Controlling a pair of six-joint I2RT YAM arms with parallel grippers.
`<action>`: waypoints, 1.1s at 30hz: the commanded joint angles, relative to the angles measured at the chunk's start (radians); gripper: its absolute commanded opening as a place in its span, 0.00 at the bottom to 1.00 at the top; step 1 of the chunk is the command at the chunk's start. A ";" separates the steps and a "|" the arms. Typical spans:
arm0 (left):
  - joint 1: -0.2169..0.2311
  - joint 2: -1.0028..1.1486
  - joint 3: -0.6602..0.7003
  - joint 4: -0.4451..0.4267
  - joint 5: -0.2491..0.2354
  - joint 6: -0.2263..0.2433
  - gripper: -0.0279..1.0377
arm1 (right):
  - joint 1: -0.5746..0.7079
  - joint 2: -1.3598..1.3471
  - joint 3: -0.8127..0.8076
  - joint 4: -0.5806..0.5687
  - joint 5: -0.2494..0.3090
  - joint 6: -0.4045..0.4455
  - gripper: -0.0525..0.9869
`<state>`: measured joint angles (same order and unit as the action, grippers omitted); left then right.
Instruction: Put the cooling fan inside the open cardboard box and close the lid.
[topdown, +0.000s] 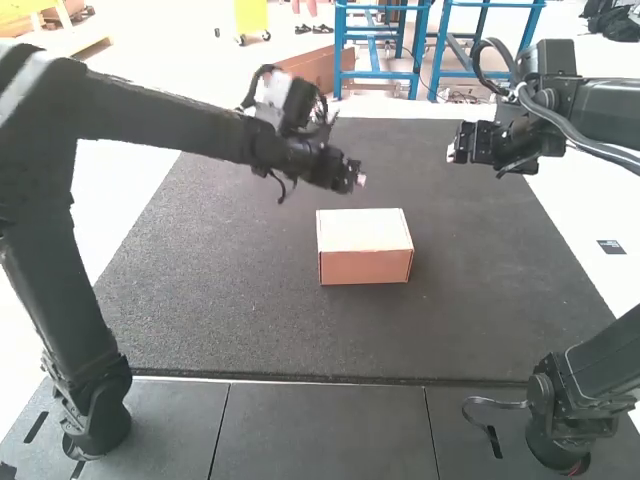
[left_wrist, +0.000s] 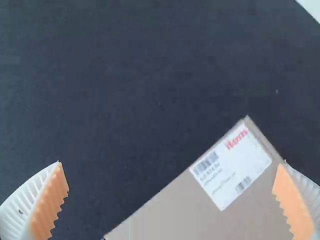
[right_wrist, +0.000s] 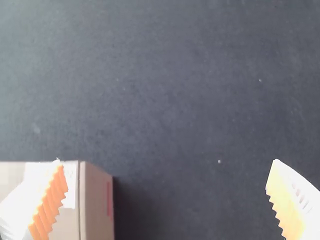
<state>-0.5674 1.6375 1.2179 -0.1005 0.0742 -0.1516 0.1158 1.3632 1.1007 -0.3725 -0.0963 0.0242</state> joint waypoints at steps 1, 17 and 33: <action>0.044 -0.093 0.066 -0.027 0.168 -0.005 0.94 | -0.008 -0.013 0.059 0.009 -0.046 -0.003 0.93; 0.139 -0.400 -0.153 0.134 -0.146 -0.062 0.93 | 0.007 -0.412 -0.210 0.257 0.003 -0.133 0.93; 0.139 -0.935 -0.690 0.272 -0.226 -0.048 0.93 | 0.013 -0.809 -0.608 0.429 0.161 -0.136 0.93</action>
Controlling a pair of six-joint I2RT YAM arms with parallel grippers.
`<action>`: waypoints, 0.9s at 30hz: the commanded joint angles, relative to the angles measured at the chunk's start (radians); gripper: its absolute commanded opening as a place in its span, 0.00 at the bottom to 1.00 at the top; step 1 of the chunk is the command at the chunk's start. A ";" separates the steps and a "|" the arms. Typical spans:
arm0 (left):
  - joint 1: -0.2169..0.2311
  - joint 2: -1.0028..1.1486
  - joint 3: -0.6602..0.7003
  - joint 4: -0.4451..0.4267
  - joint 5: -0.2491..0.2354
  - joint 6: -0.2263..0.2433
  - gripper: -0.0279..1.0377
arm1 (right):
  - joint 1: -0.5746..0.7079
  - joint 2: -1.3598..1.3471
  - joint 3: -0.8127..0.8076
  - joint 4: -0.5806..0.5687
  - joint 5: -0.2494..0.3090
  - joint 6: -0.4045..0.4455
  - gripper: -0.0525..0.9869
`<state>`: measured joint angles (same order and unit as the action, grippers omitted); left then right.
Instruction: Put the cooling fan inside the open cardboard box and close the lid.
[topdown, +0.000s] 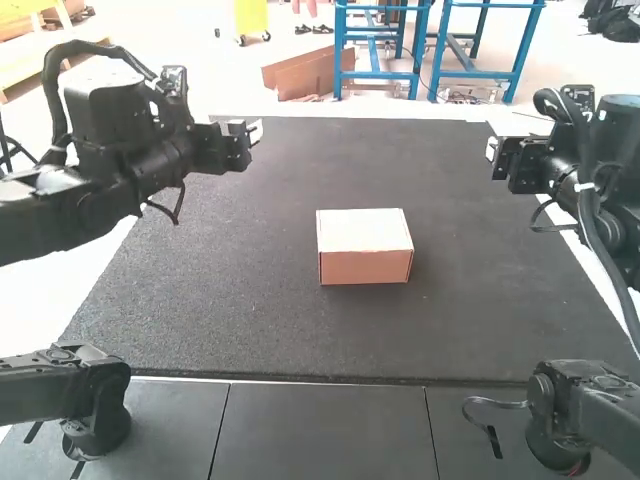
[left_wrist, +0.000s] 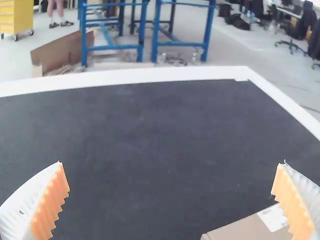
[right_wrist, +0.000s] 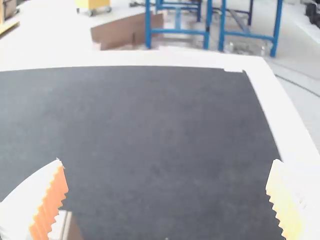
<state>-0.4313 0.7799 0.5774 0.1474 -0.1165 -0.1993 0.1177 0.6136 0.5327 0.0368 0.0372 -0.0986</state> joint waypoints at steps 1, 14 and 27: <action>0.005 -0.113 -0.082 0.035 -0.035 0.001 0.93 | 0.011 -0.089 -0.069 0.037 0.026 -0.020 0.93; 0.008 -0.446 -0.390 0.109 -0.054 0.000 0.93 | 0.014 -0.462 -0.381 0.181 0.026 -0.064 0.93; 0.186 -0.608 -0.557 0.138 -0.098 0.005 0.93 | 0.003 -0.618 -0.508 0.166 0.006 -0.070 0.93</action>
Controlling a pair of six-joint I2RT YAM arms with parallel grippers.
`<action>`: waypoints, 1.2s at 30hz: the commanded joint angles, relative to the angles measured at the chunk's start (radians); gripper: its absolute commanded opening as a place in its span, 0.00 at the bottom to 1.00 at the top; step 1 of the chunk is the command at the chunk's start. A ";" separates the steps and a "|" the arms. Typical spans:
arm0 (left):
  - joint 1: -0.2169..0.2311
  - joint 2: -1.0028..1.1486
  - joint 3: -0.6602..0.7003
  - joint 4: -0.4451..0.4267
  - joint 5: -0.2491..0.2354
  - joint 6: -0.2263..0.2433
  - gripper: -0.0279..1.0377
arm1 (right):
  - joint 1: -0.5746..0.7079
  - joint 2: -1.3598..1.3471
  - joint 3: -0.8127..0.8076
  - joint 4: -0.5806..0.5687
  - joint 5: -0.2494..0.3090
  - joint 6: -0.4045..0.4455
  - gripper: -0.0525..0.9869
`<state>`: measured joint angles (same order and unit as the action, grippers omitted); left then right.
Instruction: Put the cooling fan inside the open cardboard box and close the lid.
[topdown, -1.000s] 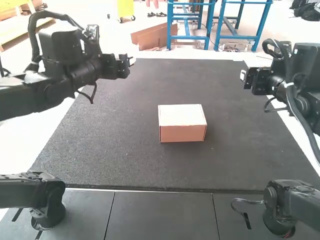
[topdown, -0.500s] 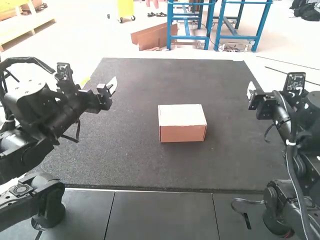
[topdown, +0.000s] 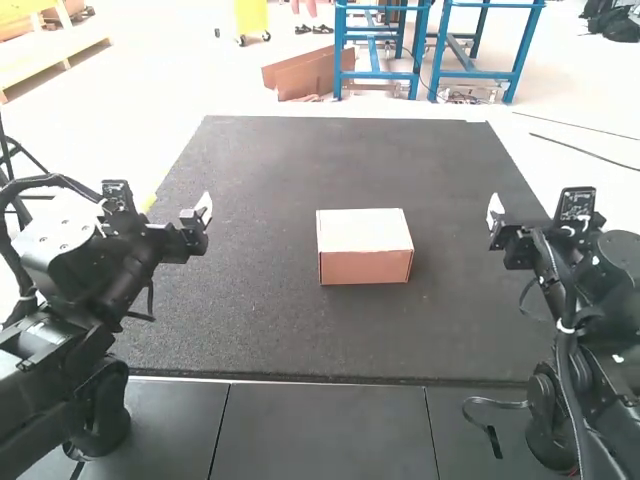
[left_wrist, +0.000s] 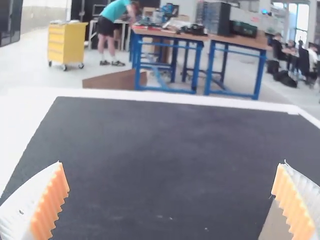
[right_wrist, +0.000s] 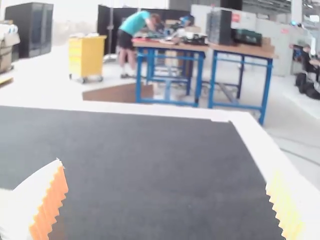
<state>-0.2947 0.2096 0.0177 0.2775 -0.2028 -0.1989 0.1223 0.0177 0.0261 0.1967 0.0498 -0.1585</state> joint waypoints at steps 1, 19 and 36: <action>0.069 -0.052 -0.001 0.000 -0.004 0.004 0.93 | -0.004 -0.021 -0.008 0.012 -0.007 -0.010 0.93; 0.220 -0.210 -0.021 -0.301 0.108 0.027 0.93 | -0.004 -0.022 -0.028 -0.194 -0.013 0.082 0.93; 0.226 -0.210 -0.019 -0.299 0.108 0.029 0.93 | -0.010 -0.021 -0.026 -0.187 -0.034 0.077 0.93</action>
